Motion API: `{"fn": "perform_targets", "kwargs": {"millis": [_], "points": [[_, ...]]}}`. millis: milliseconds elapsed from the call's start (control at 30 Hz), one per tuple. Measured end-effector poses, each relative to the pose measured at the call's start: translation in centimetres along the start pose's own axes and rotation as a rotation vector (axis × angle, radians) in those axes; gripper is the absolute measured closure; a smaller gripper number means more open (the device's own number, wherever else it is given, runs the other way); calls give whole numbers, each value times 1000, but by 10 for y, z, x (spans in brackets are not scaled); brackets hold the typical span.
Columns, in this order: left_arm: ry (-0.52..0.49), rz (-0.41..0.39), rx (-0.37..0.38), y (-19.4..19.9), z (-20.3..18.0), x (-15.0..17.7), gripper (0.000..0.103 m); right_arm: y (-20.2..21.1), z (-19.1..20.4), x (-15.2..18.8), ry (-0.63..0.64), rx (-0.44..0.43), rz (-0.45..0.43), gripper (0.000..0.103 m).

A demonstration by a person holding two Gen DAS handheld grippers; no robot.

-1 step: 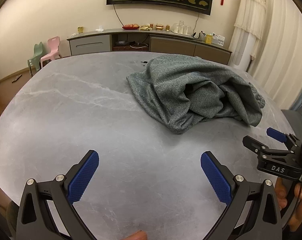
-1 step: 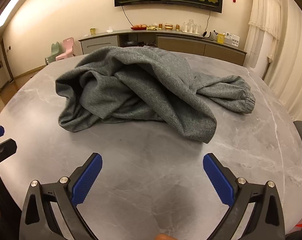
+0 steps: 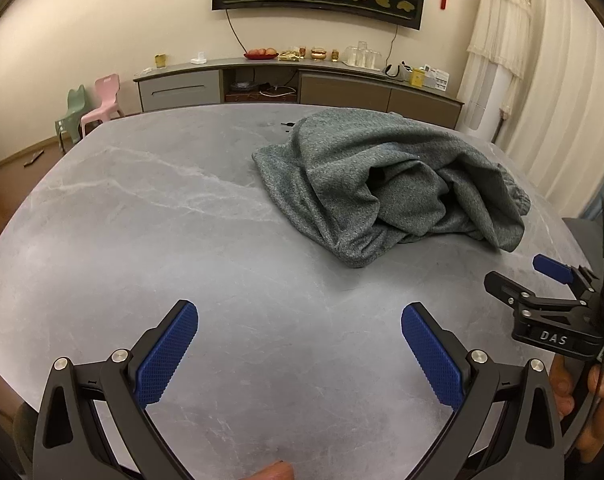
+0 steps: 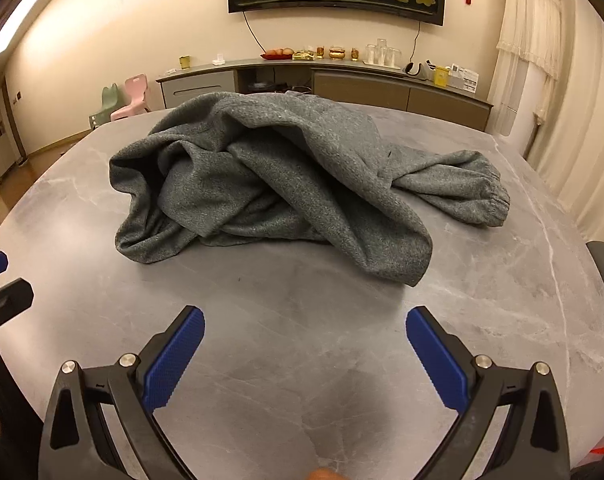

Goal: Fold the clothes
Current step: 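Move both grippers open toward the crumpled grey sweatpants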

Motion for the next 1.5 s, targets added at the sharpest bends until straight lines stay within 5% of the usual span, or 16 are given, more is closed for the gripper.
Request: {"fn": "perform_targets", "kwargs": {"millis": [167, 433, 667, 767, 867, 933, 1000, 1200, 1300, 1367, 1433, 1500], "points": [[-49, 15, -22, -3, -8, 2, 0, 7, 4, 0, -29, -25, -15, 1], [-104, 52, -96, -7, -14, 6, 0, 6, 33, 10, 66, 25, -13, 1], [-128, 48, -87, 2, -17, 4, 1, 11, 41, 9, 151, 59, -53, 1], [-102, 45, -62, 6, -18, 4, 16, 17, 43, 7, 164, 45, -93, 4], [-94, 36, -45, 10, -19, 4, 55, 22, 45, 7, 172, 28, -115, 43], [-104, 23, -41, 14, -21, 3, 89, 19, 45, 10, 145, -11, -84, 95], [-108, 14, -35, 17, -23, 2, 95, 17, 46, 15, 103, -61, -51, 101], [-130, -7, -29, 23, -29, -1, 97, 25, 54, 16, 94, -74, -73, 101], [-161, -17, -36, 27, -32, -4, 88, 24, 51, 16, 79, -60, -76, 101], [-172, -23, -38, 29, -34, -6, 74, 20, 47, 16, 65, -52, -63, 96], [-172, -28, -35, 30, -35, -8, 49, 18, 43, 17, 51, -43, -54, 56], [-164, -21, -32, 29, -34, -8, 43, 19, 41, 16, 43, -33, -61, 35]]}}
Point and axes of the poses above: each gripper's, at about its wrist camera, not at the fingertips, and y roughly against the way its jaws point, z to its left, x to its underside, the point moved 7 cm from there along -y, roughly the way its jaws point, and after that the axes turned 13 degrees about -z, right-handed, at the moved point
